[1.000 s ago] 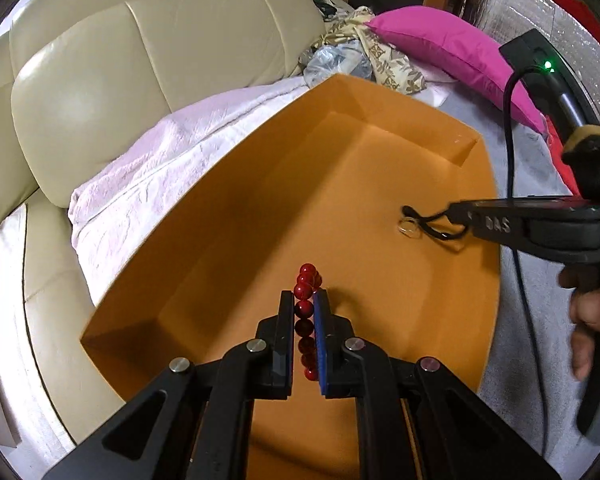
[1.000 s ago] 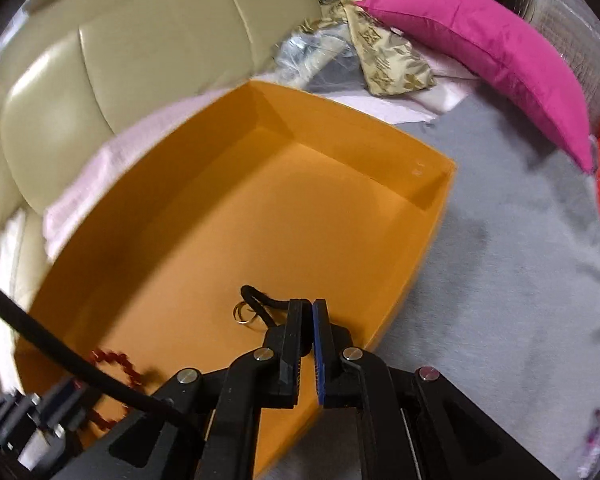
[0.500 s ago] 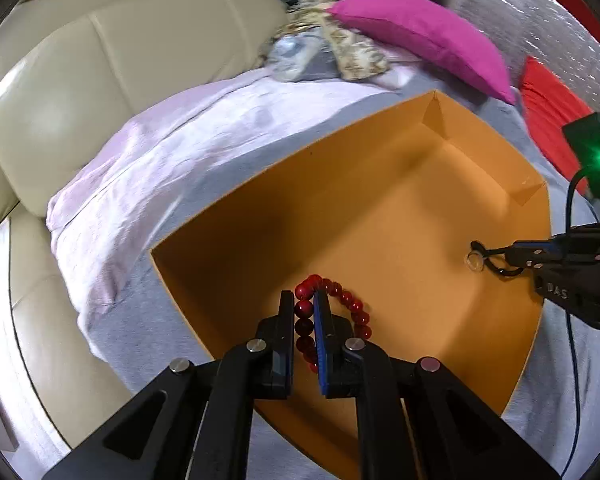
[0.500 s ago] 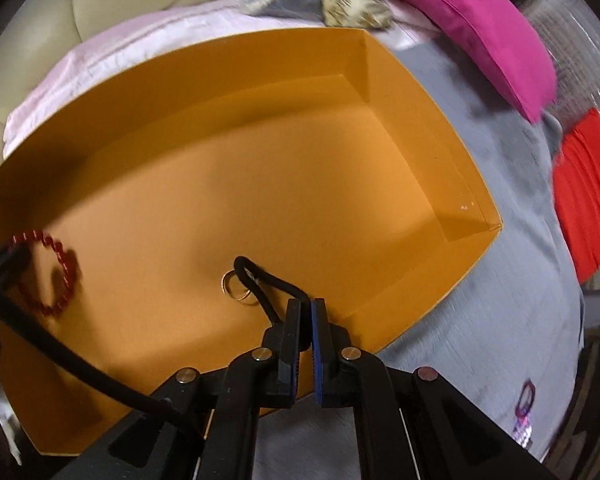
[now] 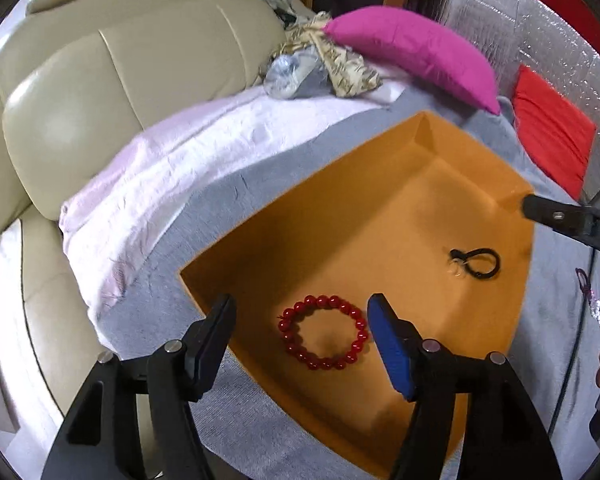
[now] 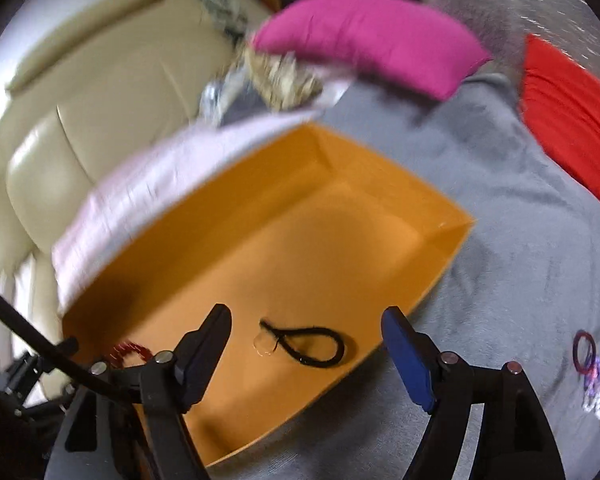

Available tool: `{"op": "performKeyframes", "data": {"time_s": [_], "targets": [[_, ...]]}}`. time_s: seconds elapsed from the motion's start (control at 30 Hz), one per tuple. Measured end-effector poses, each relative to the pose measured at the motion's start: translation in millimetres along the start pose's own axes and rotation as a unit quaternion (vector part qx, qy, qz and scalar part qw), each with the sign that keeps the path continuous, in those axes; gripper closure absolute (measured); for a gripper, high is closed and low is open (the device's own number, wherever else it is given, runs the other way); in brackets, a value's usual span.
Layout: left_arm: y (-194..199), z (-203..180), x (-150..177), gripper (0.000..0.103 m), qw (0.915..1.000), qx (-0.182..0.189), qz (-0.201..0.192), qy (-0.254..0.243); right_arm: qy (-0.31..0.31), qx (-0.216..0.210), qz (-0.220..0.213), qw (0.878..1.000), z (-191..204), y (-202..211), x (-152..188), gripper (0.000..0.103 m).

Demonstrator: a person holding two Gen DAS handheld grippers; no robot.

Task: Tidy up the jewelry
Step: 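Move both tools back toward the remaining bracelets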

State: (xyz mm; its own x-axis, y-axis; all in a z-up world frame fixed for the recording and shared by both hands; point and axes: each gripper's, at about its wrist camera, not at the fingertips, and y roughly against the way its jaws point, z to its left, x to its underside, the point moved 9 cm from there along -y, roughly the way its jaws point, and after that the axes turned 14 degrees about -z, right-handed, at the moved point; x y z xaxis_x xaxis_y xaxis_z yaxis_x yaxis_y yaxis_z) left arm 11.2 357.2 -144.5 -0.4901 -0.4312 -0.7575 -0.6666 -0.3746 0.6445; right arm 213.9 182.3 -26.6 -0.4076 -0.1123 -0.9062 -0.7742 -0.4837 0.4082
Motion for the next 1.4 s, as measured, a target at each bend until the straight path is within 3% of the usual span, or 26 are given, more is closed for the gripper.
{"op": "performKeyframes", "data": {"time_s": [0.2,0.37,0.43,0.67,0.9,1.13,1.4], "targets": [[29.9,-14.9,-8.5,0.034,0.9988,0.005,-0.047,-0.013,-0.043,0.012,-0.108,0.993,-38.0,80.5,-3.3,0.022],[54.7,-56.2,-4.1,0.033,0.9953,0.024,-0.078,-0.052,-0.053,0.065,-0.167,0.982,-89.2,149.8,33.8,0.009],[61.7,-74.2,1.0,0.032,0.994,0.037,-0.081,-0.065,-0.064,0.086,-0.173,0.979,-111.9,176.1,59.1,0.005],[66.0,-132.8,23.3,0.031,0.9888,0.067,-0.067,-0.115,-0.113,0.169,-0.168,0.965,-195.0,239.1,141.5,0.004],[63.3,-177.2,50.3,0.031,0.9839,0.086,-0.048,-0.149,-0.172,0.196,-0.166,0.951,-257.6,264.4,196.6,0.006],[58.8,-211.7,64.0,0.031,0.9782,0.1,-0.036,-0.178,-0.194,0.21,-0.182,0.941,-284.0,269.8,213.2,0.008],[41.5,-228.2,78.6,0.031,0.9757,0.104,-0.019,-0.192,-0.193,0.223,-0.176,0.939,-296.8,262.1,214.1,0.008]]}}
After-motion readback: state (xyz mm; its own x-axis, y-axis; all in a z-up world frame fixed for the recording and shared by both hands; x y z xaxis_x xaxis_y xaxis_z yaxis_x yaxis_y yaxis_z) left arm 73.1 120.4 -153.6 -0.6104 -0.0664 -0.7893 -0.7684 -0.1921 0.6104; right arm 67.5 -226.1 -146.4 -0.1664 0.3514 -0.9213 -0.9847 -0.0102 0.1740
